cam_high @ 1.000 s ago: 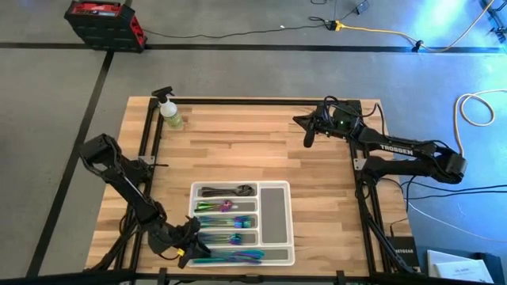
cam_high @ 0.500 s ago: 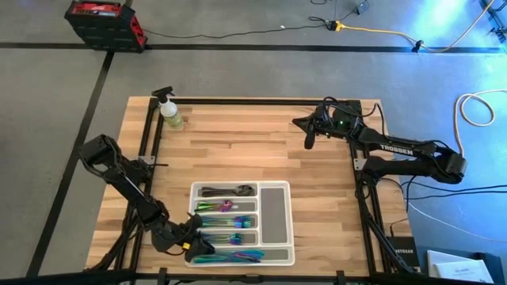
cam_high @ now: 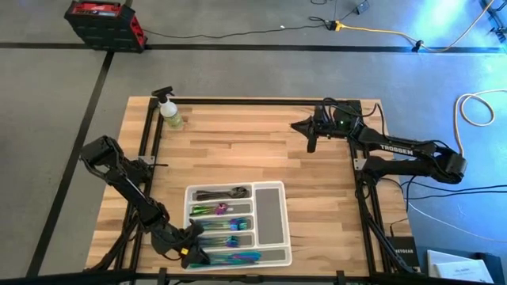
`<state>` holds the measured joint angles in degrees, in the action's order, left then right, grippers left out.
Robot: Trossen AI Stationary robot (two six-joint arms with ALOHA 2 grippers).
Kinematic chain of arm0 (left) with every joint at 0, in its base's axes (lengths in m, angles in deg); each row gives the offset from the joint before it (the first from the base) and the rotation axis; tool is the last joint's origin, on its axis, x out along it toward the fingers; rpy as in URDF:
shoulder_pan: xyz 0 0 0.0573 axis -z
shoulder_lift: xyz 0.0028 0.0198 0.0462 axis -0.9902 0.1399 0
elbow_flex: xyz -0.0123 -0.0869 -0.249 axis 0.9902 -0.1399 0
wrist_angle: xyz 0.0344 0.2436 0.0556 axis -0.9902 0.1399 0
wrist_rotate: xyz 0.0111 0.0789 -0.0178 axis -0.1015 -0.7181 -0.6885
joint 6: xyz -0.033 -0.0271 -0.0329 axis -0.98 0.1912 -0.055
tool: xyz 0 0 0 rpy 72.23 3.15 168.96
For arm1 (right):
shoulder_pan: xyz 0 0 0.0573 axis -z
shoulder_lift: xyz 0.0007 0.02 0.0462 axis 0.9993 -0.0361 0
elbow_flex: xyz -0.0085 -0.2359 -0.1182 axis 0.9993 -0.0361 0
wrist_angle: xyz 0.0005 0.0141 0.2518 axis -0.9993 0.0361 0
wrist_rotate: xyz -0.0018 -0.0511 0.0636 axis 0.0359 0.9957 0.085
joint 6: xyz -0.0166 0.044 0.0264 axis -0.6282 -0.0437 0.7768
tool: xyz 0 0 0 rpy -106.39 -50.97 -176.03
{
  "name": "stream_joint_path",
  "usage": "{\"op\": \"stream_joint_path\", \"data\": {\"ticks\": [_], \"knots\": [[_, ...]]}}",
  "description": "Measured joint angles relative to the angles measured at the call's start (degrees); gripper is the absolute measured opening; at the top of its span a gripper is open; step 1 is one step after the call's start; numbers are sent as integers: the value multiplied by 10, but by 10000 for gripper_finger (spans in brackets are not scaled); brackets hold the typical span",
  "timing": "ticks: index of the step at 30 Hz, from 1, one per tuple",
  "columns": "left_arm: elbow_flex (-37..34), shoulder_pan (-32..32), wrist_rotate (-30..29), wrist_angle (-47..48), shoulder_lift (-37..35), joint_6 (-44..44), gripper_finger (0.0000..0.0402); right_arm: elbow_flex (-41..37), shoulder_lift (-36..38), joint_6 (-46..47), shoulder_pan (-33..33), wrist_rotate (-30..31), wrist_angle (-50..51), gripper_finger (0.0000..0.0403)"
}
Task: Sort silverware
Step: Put the purple knife into the white silverware tray, then move the white silverware tray to the top middle of the table
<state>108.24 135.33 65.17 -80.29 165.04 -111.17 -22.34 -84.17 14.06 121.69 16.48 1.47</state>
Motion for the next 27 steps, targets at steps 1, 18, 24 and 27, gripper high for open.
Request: {"op": "stream_joint_path", "data": {"ticks": [1, 18, 24, 27], "knots": [[0, 0, -2, 1, 0, -9, 94, 0, 0, 0, 0, -8, 0, 1], [1, -2, 66, -40, -16, 16, 224, 65, 1, -38, -57, -217, 152, 1], [31, 13, 148, 108, -73, 34, 219, 121, -4, -185, -174, -131, 440, 1], [89, 23, 175, 259, -99, 78, 219, 132, -4, -191, -225, -98, 510, 1]]}}
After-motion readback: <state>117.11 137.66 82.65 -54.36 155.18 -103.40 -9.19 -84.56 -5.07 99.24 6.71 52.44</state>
